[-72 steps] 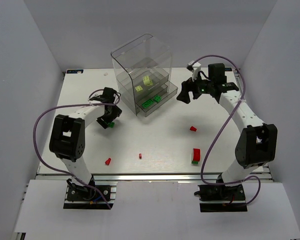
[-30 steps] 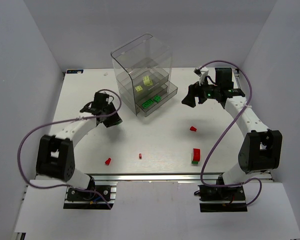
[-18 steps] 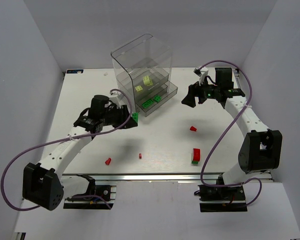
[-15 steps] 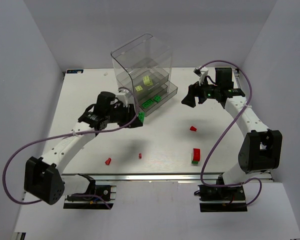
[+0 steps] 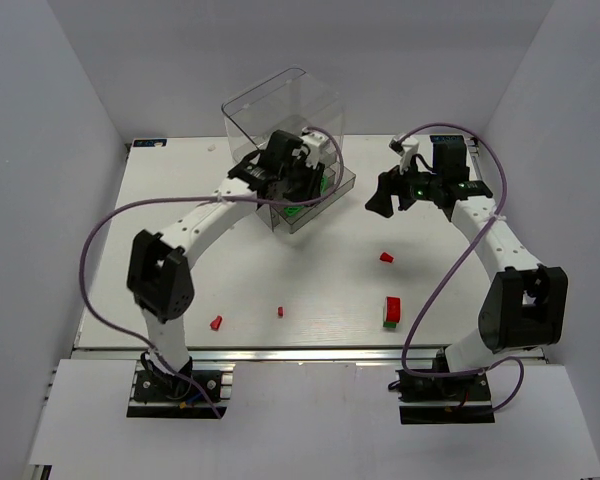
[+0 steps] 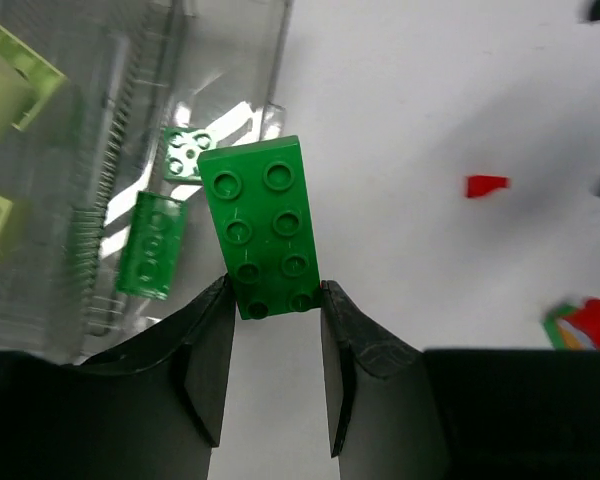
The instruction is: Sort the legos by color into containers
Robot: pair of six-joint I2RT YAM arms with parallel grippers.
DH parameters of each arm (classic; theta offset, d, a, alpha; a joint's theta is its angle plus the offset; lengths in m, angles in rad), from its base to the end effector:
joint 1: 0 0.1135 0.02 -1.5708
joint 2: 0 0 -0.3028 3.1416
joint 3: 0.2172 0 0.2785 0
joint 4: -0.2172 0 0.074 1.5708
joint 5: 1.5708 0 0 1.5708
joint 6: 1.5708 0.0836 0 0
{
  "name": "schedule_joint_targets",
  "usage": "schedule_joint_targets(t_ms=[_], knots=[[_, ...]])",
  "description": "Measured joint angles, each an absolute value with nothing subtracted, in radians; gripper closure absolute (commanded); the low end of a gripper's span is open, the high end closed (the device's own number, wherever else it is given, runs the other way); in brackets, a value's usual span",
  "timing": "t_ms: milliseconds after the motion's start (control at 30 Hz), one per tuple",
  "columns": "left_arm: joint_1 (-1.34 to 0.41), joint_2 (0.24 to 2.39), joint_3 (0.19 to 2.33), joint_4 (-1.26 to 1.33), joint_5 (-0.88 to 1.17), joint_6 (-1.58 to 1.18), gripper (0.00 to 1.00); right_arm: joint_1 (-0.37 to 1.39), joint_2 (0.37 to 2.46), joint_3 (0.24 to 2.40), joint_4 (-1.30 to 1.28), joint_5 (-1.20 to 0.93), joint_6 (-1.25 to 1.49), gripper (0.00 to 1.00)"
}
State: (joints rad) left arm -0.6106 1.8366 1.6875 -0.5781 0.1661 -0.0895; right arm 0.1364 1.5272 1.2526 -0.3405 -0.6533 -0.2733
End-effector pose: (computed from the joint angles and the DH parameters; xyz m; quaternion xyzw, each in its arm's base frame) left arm 0.3970 -0.2947 0.3206 0.2670 0.8698 -0.2110 0.3573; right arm 0.3889 0.1047 0.3190 -0.3156 0.7934 0.2545 0.4540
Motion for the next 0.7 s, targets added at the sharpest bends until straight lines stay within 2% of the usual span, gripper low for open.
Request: schedule_joint_targets(t_ms=[133,333,367,400,500,533,633,700], knots=[[-0.611,1.972,1.814,-0.607,0.057,-0.059,1.00,0.131,1.507,1.245,-0.340,-0.649,-0.273,0.18],[-0.614,2.063,1.869,-0.636,-0.062,-0.044,0.98,0.122,1.499,1.245,-0.340,-0.641,-0.273,0.17],[-0.616,2.072,1.873,-0.641,-0.073,-0.044,0.93,0.121,1.499,1.245,-0.340,-0.641,-0.273,0.17],[-0.617,2.078,1.874,-0.643,-0.081,-0.043,0.80,0.120,1.499,1.245,-0.340,-0.641,-0.273,0.17],[-0.621,2.096,1.875,-0.648,-0.101,-0.044,0.64,0.118,1.499,1.245,-0.340,-0.641,-0.274,0.16],[-0.622,2.099,1.875,-0.651,-0.104,-0.044,0.53,0.118,1.499,1.245,-0.340,-0.641,-0.274,0.16],[-0.624,2.099,1.875,-0.656,-0.109,-0.046,0.44,0.118,1.499,1.244,-0.340,-0.643,-0.277,0.15],[-0.627,2.099,1.875,-0.656,-0.107,-0.050,0.42,0.118,1.499,1.239,-0.340,-0.647,-0.281,0.15]])
